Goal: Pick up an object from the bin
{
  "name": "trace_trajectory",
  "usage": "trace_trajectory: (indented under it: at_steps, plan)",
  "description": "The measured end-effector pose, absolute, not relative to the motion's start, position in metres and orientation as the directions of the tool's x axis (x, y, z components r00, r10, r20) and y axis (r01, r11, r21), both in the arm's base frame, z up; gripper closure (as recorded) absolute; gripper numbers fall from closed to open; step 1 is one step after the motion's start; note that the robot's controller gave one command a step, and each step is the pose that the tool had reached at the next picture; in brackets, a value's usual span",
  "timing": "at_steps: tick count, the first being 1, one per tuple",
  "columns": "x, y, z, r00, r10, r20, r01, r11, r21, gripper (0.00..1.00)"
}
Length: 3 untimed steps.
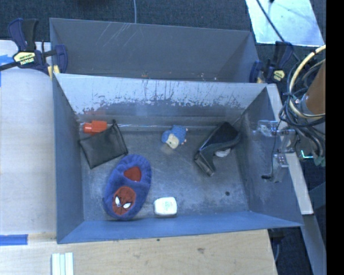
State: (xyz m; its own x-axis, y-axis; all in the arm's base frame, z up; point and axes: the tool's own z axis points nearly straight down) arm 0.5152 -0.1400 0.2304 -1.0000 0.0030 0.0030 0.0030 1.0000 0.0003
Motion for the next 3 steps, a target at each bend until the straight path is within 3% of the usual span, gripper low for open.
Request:
trace_trajectory:
  at_steps: [1, 2, 3]
  plan:
    - [0.564, -0.071, 0.109, -1.0, -0.011, -0.001, -0.011, 1.0, 0.002, 0.0]
    - [0.589, -0.074, 0.112, -0.996, -0.085, -0.007, -0.085, 0.996, -0.001, 0.0]
    - [0.607, -0.09, 0.069, -0.992, -0.126, -0.005, -0.126, 0.992, -0.002, 0.0]
